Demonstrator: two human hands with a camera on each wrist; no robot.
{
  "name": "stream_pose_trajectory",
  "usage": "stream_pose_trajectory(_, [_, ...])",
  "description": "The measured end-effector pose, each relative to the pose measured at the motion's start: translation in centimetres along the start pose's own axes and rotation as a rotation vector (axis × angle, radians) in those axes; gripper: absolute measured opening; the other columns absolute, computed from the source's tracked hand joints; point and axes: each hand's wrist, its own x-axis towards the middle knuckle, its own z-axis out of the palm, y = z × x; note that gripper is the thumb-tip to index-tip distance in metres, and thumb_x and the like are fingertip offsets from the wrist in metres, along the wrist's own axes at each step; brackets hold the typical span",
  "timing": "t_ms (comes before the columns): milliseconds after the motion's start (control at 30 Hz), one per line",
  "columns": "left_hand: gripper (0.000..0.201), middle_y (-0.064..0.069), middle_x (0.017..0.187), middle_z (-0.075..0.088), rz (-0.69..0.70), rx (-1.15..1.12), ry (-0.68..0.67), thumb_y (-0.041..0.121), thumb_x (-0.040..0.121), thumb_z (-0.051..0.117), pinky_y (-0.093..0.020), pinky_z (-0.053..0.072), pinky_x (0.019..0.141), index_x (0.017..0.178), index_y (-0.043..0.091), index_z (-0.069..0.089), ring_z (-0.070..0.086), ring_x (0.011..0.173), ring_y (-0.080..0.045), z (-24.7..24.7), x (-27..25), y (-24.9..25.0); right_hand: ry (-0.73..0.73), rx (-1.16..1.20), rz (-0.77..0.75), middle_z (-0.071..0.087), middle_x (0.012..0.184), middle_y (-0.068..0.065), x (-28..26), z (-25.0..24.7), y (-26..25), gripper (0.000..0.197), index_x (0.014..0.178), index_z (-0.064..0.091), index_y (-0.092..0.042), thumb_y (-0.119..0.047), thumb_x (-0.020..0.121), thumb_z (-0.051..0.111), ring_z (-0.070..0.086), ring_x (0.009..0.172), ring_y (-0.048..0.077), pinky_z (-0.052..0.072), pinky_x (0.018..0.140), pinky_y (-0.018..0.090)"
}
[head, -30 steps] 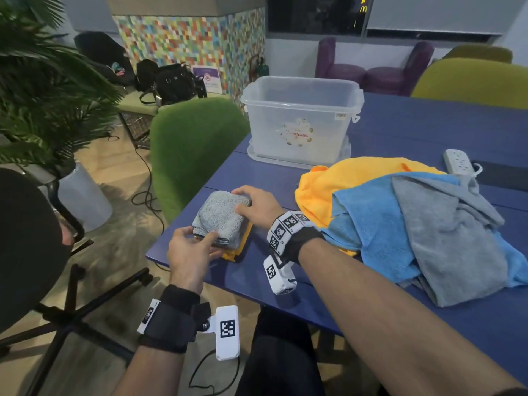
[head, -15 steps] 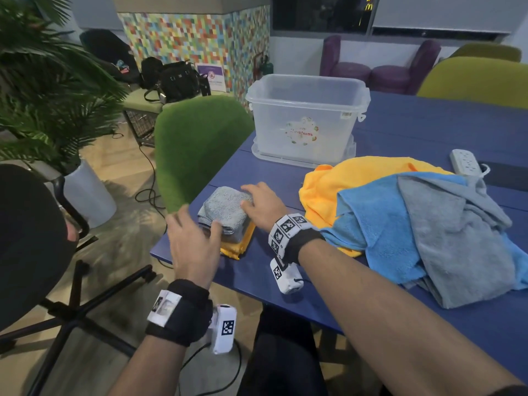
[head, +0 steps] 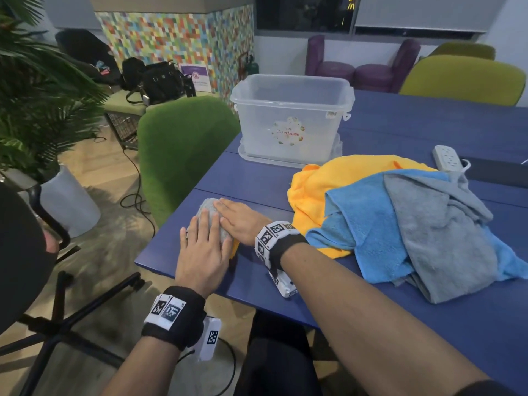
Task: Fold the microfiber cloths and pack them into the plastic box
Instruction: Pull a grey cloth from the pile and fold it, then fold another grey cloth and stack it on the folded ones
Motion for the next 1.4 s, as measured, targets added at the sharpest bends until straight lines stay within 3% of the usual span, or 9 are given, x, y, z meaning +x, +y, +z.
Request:
stream_pose_trajectory(133, [0.094,-0.013,0.17,0.015,0.031,0.066,-0.012,0.069,0.091,0.04,-0.06,0.016,0.123,0.163,0.013,0.016,0.016,0.155,-0.037,0.3,0.4,-0.3,-0.023,0.048,0.042,0.013,0.169,0.012,-0.1,-0.1,-0.1,0.054,0.161,0.014,-0.007,-0.023,0.111,0.025,0.009,0.156,0.019,0.006,0.125,0.032])
stream_pose_trajectory(433, [0.084,-0.015,0.165,0.025,0.024,0.055,-0.009,0.057,0.091,0.06,-0.065,0.042,0.108,0.16,0.021,0.027,0.024,0.15,-0.043,0.0,0.4,-0.2,0.038,0.226,0.237,0.009,0.169,0.009,-1.1,-0.2,0.0,0.063,0.161,0.015,-0.031,-0.038,0.103,0.038,0.023,0.152,0.033,0.023,0.123,0.048])
stream_pose_trajectory(733, [0.085,-0.017,0.165,0.027,0.02,0.047,0.016,0.053,0.09,0.069,-0.063,0.037,0.114,0.158,0.018,0.034,0.023,0.151,-0.045,-0.5,1.4,-3.6,0.021,0.226,0.301,0.017,0.163,0.01,1.8,0.8,-2.6,0.059,0.159,0.017,-0.031,-0.04,0.103,0.036,0.043,0.136,0.046,0.038,0.112,0.055])
stream_pose_trajectory(900, [0.096,-0.011,0.167,0.023,-0.025,0.084,-0.023,0.068,0.081,0.069,-0.071,0.028,0.113,0.158,0.023,0.033,0.019,0.152,-0.042,-1.9,1.4,-2.9,-0.004,0.225,0.289,0.013,0.167,0.009,0.6,-0.7,-2.7,0.066,0.16,0.014,-0.035,-0.048,0.102,0.041,0.034,0.144,0.044,0.033,0.116,0.056])
stream_pose_trajectory(967, [0.113,-0.011,0.169,0.017,-0.044,0.113,-0.038,0.088,0.068,0.053,-0.074,0.015,0.114,0.159,0.025,0.029,0.012,0.154,-0.043,-3.5,1.5,-1.3,0.045,0.225,0.267,0.01,0.169,0.01,-1.5,-2.5,-2.1,0.071,0.161,0.01,-0.035,-0.052,0.101,0.045,0.029,0.148,0.04,0.031,0.118,0.054])
stream_pose_trajectory(1067, [0.125,-0.008,0.172,0.005,0.013,0.085,-0.015,0.095,0.06,0.032,-0.072,0.008,0.117,0.162,0.025,0.021,0.002,0.157,-0.041,-6.4,1.9,3.1,0.225,0.2,0.265,0.027,0.164,0.012,-5.9,-6.4,0.0,0.068,0.161,0.021,-0.021,-0.042,0.102,0.049,0.031,0.149,0.031,0.031,0.118,0.047])
stream_pose_trajectory(1200, [0.109,-0.008,0.168,0.025,0.225,-0.264,0.094,0.082,0.075,0.048,-0.059,0.021,0.123,0.159,0.015,0.031,0.021,0.155,-0.029,-8.0,3.4,11.4,0.519,0.158,0.447,0.057,0.144,0.008,-13.8,-12.0,5.3,0.049,0.146,0.051,-0.015,-0.027,0.099,0.057,0.049,0.135,0.026,0.037,0.108,0.036])
stream_pose_trajectory(1300, [0.082,-0.003,0.155,0.046,0.298,-0.521,0.045,0.053,0.088,0.071,-0.044,0.038,0.114,0.154,0.016,0.04,0.042,0.143,-0.022,-7.6,5.0,18.0,0.633,0.096,0.645,0.064,0.132,0.007,-19.2,-15.0,9.9,0.044,0.138,0.059,-0.017,-0.024,0.094,0.061,0.056,0.123,0.026,0.044,0.101,0.037])
stream_pose_trajectory(1400, [0.076,-0.002,0.146,0.056,0.276,-0.617,-0.06,0.041,0.086,0.077,-0.042,0.045,0.107,0.152,0.017,0.045,0.053,0.133,-0.022,-5.9,7.5,23.4,0.681,0.029,0.797,0.066,0.127,0.008,-23.0,-16.5,13.8,0.043,0.133,0.062,-0.017,-0.017,0.089,0.06,0.059,0.119,0.028,0.048,0.097,0.037])
